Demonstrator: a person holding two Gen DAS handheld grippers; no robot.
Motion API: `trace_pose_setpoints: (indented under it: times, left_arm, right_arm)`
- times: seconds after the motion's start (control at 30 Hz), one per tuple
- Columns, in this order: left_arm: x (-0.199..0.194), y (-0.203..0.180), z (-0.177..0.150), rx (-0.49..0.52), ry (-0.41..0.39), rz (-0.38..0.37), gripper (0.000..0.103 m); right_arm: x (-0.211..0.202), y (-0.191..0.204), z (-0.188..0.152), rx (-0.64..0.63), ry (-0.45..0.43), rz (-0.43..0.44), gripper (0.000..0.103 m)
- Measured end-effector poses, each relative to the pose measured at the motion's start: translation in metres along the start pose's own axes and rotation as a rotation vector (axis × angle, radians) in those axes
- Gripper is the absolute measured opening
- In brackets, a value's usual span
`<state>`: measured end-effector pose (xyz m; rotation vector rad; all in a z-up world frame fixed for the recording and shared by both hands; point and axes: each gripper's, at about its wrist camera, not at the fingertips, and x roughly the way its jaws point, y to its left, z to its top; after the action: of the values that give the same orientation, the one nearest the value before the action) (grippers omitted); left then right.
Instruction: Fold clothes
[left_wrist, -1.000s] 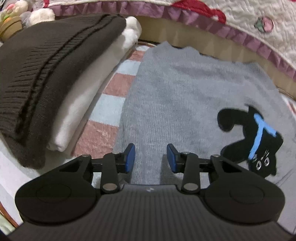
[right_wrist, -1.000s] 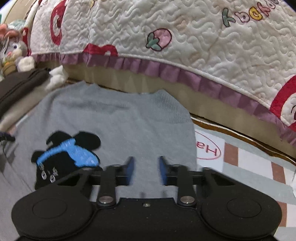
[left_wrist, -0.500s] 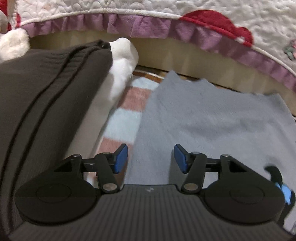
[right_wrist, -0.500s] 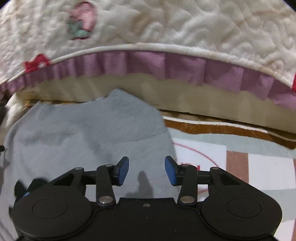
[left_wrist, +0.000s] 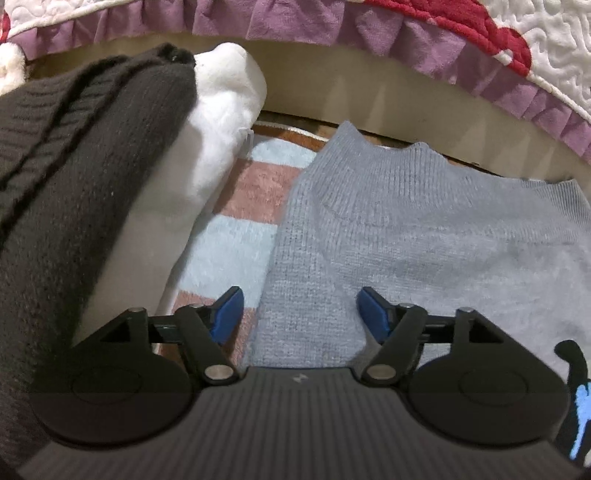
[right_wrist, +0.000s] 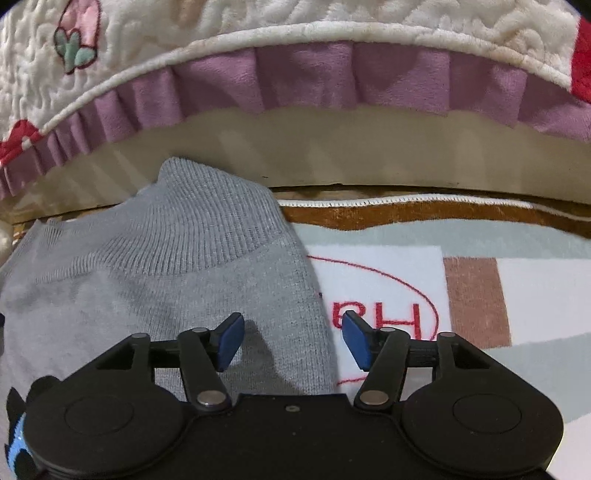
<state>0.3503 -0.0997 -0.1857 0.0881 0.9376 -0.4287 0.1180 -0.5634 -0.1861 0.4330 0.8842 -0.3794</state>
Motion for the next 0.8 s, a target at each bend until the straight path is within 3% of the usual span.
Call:
trace_pose_setpoints:
  times: [0.07,0.1,0.13,0.17,0.27,0.43,0.6,0.8]
  left_arm:
    - [-0.001,-0.003,-0.004,0.017,-0.023,0.001,0.064]
    - [-0.003,-0.008,-0.005,0.044,-0.032,0.005,0.040]
    - [-0.006,-0.013,-0.006,0.071,-0.033,-0.013,0.018]
    - [-0.008,-0.016,-0.005,0.083,-0.020,-0.031,0.010]
    - [-0.025,-0.020,-0.006,0.055,-0.041,-0.036,0.008]
    - [-0.075,-0.021,-0.018,-0.016,-0.171,-0.093,0.008]
    - [-0.137,0.010,-0.041,-0.193,-0.335,-0.418,0.007]
    - [-0.168,0.059,-0.056,-0.381,-0.323,-0.539,0.007]
  right_arm:
    - [-0.001,0.003,-0.008,-0.001,-0.046,0.022,0.067]
    - [-0.002,0.004,-0.011,0.008,-0.055,0.055,0.051]
    - [-0.003,0.005,-0.015,0.017,-0.065,0.088,0.014]
    - [-0.005,0.006,-0.018,0.034,-0.068,0.111,0.013]
    - [-0.030,0.006,-0.025,0.087,-0.156,0.159,0.012]
    - [-0.080,-0.003,-0.030,0.175,-0.235,0.252,0.011]
    - [-0.121,-0.006,-0.035,0.250,-0.293,0.279,0.011]
    - [-0.161,-0.031,-0.047,0.337,-0.374,0.365,0.011]
